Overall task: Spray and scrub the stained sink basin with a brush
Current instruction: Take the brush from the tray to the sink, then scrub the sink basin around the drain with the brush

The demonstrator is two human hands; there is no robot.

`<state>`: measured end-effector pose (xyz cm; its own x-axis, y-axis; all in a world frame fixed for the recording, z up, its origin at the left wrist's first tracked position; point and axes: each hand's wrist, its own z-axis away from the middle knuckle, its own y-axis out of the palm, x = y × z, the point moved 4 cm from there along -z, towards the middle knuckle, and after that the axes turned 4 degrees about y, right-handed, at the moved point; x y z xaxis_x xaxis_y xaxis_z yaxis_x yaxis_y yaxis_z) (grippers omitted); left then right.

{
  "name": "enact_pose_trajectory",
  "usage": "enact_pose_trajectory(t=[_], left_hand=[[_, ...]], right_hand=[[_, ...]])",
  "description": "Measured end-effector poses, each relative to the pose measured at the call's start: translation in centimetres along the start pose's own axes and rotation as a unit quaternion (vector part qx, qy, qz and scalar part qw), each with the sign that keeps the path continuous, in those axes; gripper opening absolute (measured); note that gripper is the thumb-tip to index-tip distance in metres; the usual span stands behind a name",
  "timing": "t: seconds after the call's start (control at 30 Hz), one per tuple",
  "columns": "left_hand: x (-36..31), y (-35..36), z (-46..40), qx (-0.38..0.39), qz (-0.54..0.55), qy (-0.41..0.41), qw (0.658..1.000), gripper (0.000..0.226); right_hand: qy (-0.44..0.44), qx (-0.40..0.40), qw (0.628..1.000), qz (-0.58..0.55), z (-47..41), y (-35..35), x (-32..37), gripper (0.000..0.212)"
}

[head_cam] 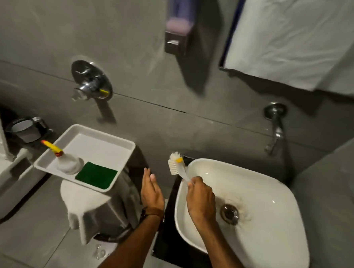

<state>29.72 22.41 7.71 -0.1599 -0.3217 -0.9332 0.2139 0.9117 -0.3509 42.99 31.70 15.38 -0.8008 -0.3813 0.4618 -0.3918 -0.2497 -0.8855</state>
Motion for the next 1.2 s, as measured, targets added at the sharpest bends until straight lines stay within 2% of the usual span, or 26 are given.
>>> enact_pose_trajectory(t=[0.2,0.3,0.4,0.47,0.57,0.67,0.7,0.8,0.87,0.9,1.0,1.1,1.2], left_hand=[[-2.3,3.9,6.4,0.101,-0.073,0.019,0.992,0.043],[-2.1,5.5,8.4,0.159,-0.104,0.06,0.98,0.037],[-0.5,5.9,9.1,0.156,-0.134,0.045,0.978,0.04],[0.6,5.8,9.1,0.138,-0.135,0.033,0.981,0.04],[1.5,6.1,8.9,0.119,-0.135,0.032,0.983,0.039],[1.9,6.3,9.0,0.114,-0.138,0.042,0.983,0.039],[1.9,6.4,9.0,0.113,-0.138,0.046,0.983,0.04],[1.7,6.3,9.2,0.111,-0.138,0.045,0.983,0.043],[1.2,6.2,9.3,0.114,-0.131,0.045,0.984,0.045],[1.0,6.3,9.4,0.115,-0.125,0.047,0.984,0.047],[0.6,6.2,9.4,0.114,-0.122,0.047,0.985,0.05],[1.2,6.2,9.2,0.117,-0.135,0.042,0.983,0.046],[1.6,6.3,9.2,0.119,-0.141,0.036,0.982,0.044]], right_hand=[[0.039,0.003,0.998,0.051,2.7,-5.4,-9.5,0.026],[0.072,0.012,0.995,0.067,4.6,-7.0,-15.2,0.025],[0.125,0.058,0.979,0.152,6.9,-7.0,-21.8,0.026],[0.134,0.109,0.97,0.17,8.4,-5.4,-23.9,0.028],[0.073,0.189,0.967,0.155,8.2,-1.3,-21.0,0.03],[-0.025,0.18,0.974,0.135,3.3,0.8,-15.6,0.032],[-0.02,0.161,0.978,0.134,0.6,0.3,-15.2,0.033],[0.096,0.115,0.975,0.165,-3.8,-3.3,-19.6,0.03],[0.145,0.094,0.964,0.204,-0.9,-5.1,-23.2,0.03],[0.156,0.119,0.961,0.194,1.9,-4.8,-23.8,0.03],[0.131,0.227,0.953,0.152,6.9,-1.0,-20.0,0.032],[0.08,0.181,0.971,0.136,1.9,0.2,-16.7,0.034],[0.14,0.129,0.965,0.181,-1.7,-2.9,-20.5,0.032]])
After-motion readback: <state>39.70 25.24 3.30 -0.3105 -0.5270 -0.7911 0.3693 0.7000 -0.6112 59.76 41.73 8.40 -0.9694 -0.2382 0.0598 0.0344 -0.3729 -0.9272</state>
